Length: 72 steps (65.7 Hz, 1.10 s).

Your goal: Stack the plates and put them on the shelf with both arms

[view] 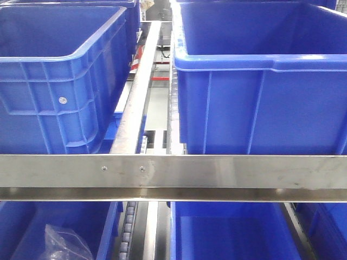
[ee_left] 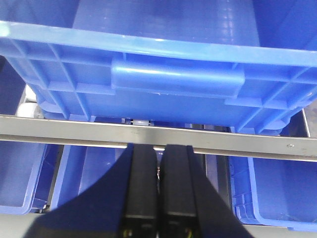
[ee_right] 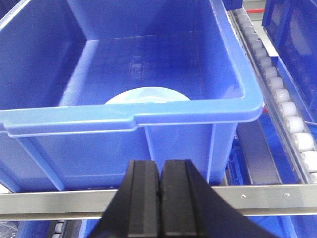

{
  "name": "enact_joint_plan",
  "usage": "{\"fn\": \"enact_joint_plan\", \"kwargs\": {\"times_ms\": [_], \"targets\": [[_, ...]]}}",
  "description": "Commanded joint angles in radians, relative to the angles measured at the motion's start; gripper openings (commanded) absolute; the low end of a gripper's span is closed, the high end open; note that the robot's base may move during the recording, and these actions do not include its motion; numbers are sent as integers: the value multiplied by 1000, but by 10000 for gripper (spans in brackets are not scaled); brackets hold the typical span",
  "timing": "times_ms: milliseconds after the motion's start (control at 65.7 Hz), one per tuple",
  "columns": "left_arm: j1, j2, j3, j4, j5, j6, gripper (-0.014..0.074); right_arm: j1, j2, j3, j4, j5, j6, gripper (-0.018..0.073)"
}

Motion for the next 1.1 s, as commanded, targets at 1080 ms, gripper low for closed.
{"fn": "enact_joint_plan", "kwargs": {"times_ms": [1080], "targets": [[1, -3, -29, 1, -78, -9, 82, -16, -473, 291, 34, -79, 27, 48]]}}
